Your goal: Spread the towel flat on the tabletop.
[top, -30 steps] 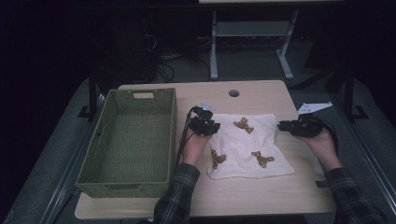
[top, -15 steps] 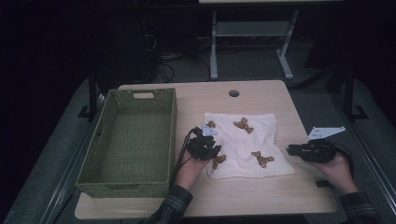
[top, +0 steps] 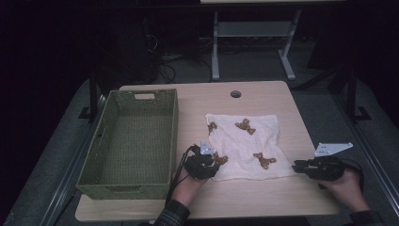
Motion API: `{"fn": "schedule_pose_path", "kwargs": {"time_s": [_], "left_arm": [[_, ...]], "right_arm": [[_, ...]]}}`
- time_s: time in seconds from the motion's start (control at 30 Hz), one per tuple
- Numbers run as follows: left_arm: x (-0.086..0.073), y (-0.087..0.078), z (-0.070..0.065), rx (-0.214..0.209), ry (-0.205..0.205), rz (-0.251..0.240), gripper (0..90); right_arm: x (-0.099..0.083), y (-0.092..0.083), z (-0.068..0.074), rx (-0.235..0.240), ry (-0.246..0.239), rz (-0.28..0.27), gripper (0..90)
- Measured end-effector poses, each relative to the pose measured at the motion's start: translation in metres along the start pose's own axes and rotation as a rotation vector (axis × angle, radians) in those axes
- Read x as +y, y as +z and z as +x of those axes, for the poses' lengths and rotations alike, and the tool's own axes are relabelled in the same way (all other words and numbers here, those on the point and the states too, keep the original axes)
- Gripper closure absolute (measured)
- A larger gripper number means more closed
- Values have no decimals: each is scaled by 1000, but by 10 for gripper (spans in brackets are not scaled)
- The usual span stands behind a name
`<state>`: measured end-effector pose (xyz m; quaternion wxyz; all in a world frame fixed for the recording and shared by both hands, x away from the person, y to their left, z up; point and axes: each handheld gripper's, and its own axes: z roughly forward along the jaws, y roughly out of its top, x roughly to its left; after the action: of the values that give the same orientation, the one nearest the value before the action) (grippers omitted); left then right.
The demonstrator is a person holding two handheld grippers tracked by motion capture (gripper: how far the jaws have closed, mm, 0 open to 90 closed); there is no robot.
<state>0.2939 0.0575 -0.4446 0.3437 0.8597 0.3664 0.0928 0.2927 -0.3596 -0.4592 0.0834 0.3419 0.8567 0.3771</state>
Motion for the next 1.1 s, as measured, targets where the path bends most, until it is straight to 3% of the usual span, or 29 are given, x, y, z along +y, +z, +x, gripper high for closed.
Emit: {"fn": "schedule_pose_path", "kwargs": {"time_s": [0.2,0.27,0.37,0.5,0.77,0.93,1.0,1.1], "left_arm": [[-6,9,-10,-11,38,54,705],[-6,11,-11,-2,52,78,749],[-6,11,-12,-6,63,95,840],[-6,8,-14,14,76,110,871],[-13,-5,-22,32,65,106,878],[-21,-11,-27,17,32,106,873],[-21,-12,-26,28,41,87,821],[-17,-12,-24,25,23,53,729]], "right_arm": [[-1,5,4,10,-16,13,707],[0,9,6,-5,-25,51,715],[0,11,8,-20,-44,71,802],[-2,8,9,-13,-61,81,878],[-12,-2,16,14,-66,88,887],[-18,-7,25,45,-79,79,887],[-18,-8,26,48,-85,75,872],[-14,-9,24,37,-88,54,820]]}}
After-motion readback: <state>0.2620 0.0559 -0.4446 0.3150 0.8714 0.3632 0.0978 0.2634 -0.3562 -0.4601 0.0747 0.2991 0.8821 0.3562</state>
